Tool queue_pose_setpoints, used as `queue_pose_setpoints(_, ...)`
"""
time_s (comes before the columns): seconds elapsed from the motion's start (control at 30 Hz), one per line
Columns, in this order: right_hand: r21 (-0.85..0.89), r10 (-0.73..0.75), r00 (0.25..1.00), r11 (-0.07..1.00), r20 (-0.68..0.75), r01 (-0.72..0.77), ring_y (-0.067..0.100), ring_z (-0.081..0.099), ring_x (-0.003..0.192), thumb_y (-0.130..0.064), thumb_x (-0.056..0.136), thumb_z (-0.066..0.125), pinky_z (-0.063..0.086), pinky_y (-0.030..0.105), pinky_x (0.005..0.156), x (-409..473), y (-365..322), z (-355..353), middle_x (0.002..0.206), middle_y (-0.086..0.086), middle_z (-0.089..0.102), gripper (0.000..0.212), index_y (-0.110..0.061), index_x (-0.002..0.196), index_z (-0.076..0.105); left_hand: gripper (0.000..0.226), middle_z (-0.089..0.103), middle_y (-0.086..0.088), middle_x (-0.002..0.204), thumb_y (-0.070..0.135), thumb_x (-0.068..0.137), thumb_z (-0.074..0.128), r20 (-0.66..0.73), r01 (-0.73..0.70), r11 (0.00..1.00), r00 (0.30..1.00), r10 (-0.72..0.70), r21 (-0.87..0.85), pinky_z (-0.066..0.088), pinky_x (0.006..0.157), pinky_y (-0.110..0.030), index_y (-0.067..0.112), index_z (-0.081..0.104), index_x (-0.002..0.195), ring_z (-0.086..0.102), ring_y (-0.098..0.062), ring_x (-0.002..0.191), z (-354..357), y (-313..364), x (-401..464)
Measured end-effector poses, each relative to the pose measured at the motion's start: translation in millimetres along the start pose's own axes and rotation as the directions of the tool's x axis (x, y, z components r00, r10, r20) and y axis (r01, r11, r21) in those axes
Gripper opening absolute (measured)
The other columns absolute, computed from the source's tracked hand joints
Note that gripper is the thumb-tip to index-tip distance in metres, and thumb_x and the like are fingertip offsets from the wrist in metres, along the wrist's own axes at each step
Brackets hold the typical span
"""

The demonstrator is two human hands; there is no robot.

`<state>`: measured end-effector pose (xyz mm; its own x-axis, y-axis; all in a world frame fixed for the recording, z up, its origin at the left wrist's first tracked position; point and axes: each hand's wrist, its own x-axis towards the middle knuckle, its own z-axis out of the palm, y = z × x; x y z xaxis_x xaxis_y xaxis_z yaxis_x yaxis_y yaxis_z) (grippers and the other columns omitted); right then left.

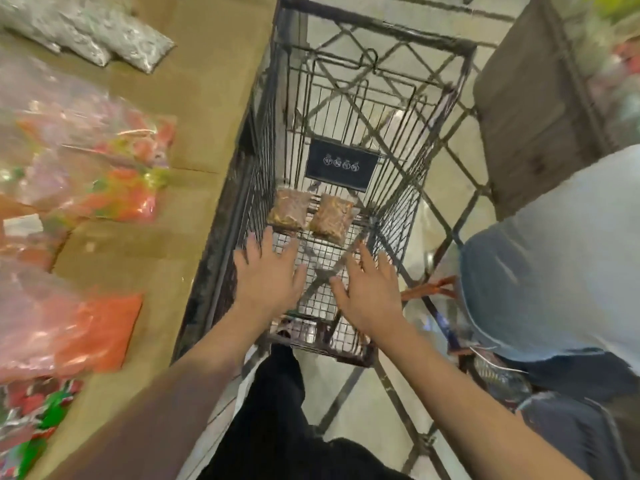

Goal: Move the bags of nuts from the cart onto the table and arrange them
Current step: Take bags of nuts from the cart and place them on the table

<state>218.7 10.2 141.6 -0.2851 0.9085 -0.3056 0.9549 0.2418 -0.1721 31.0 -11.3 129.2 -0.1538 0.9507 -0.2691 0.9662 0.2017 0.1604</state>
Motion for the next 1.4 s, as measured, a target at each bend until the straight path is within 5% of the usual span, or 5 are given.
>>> queue_pose_setpoints(0.57, 0.189, 0.275, 0.864, 0.905, 0.421, -0.381, 0.044, 0.051, 0.131, -0.058, 0.106, 0.026, 0.043, 0.053, 0.112, 308.0, 60.3, 156.8, 0.139, 0.030, 0.055, 0.073, -0.001, 0.149, 0.039, 0.056, 0.024, -0.015, 0.151, 0.045, 0.098, 0.043, 0.256, 0.324, 0.918, 0.930, -0.264, -0.230, 0.047, 0.098, -0.052, 0.027, 0.032, 0.150, 0.043, -0.039, 0.125, 175.5, -47.7, 311.3)
queue_pose_setpoints(0.7, 0.388, 0.381, 0.829, 0.749, 0.409, -0.536, 0.026, 0.064, 0.091, -0.051, 0.102, 0.053, 0.053, 0.017, 0.059, 361.5, 77.2, 195.2, 0.104, 0.013, 0.067, 0.053, -0.001, 0.116, 0.063, 0.068, 0.016, -0.020, 0.158, 0.055, 0.093, 0.043, 0.277, 0.524, 0.769, 0.850, -0.448, -0.366, 0.047, 0.101, -0.057, 0.024, 0.026, 0.152, 0.045, -0.045, 0.129, 234.6, -53.5, 370.4)
queue_pose_setpoints(0.93, 0.571, 0.508, 0.796, 0.564, 0.330, -0.597, 0.029, 0.067, 0.091, -0.035, 0.088, 0.076, 0.051, 0.024, 0.060, 405.3, 73.5, 229.4, 0.113, 0.015, 0.065, 0.070, -0.010, 0.145, 0.043, 0.076, 0.029, -0.023, 0.153, 0.044, 0.090, 0.064, 0.225, 0.567, 0.716, 0.822, -0.523, -0.407, 0.036, 0.110, -0.057, 0.015, 0.032, 0.152, 0.033, -0.048, 0.138, 249.1, -28.8, 392.6)
queue_pose_setpoints(1.07, 0.707, 0.317, 0.711, 0.149, 0.628, -0.691, 0.015, 0.070, 0.056, -0.006, 0.092, 0.071, 0.054, 0.025, 0.041, 399.3, 72.5, 210.9, 0.072, 0.004, 0.070, 0.025, -0.011, 0.115, 0.061, 0.078, 0.054, -0.008, 0.124, 0.035, 0.073, 0.091, 0.391, 0.678, 0.513, 0.729, -0.562, -0.527, 0.051, 0.085, -0.025, 0.011, 0.043, 0.129, 0.055, -0.022, 0.114, 228.1, -40.2, 393.0)
queue_pose_setpoints(1.4, 0.741, 0.055, 0.752, 0.142, 0.656, -0.657, 0.029, 0.069, 0.118, -0.011, 0.061, 0.096, 0.052, 0.054, 0.105, 307.1, 88.3, 148.1, 0.125, 0.010, 0.073, 0.099, -0.014, 0.146, 0.045, 0.046, 0.072, -0.003, 0.110, 0.012, 0.078, 0.085, 0.575, 0.612, 0.269, 0.791, -0.211, -0.744, 0.056, 0.092, -0.042, 0.018, 0.062, 0.117, 0.068, -0.019, 0.102, 160.0, -44.8, 295.8)
